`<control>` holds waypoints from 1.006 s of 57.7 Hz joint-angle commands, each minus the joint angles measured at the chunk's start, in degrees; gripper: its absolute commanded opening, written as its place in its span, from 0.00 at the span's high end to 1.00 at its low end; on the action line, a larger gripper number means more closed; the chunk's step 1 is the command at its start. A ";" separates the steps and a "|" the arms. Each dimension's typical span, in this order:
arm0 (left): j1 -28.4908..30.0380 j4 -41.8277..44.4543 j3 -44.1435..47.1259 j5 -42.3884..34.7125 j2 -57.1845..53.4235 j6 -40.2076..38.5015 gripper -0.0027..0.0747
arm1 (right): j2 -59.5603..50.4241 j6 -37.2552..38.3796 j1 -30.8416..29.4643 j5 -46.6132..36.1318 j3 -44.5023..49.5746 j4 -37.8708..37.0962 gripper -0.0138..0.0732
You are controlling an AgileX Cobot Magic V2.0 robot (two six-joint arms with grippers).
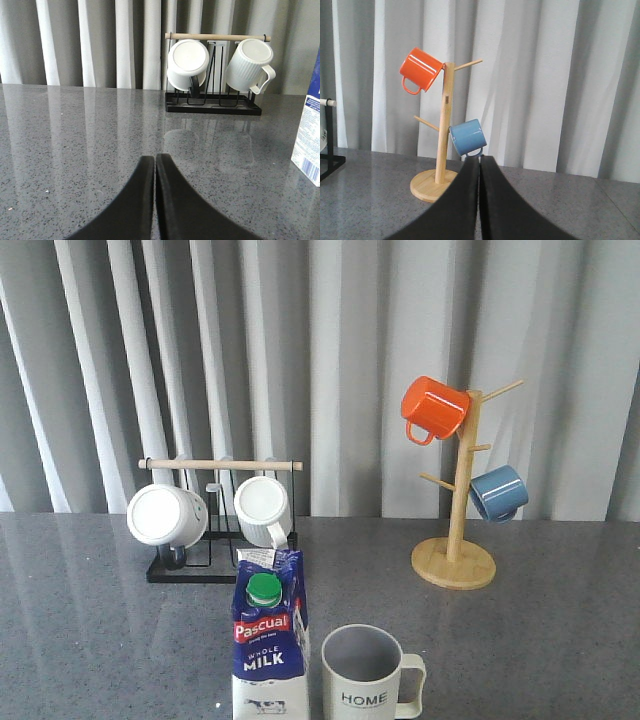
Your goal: Place milk next to cup
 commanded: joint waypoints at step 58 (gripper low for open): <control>-0.04 -0.48 -0.97 -3.75 -0.62 -0.65 0.98 | -10.16 -3.95 0.01 3.00 4.63 5.67 0.85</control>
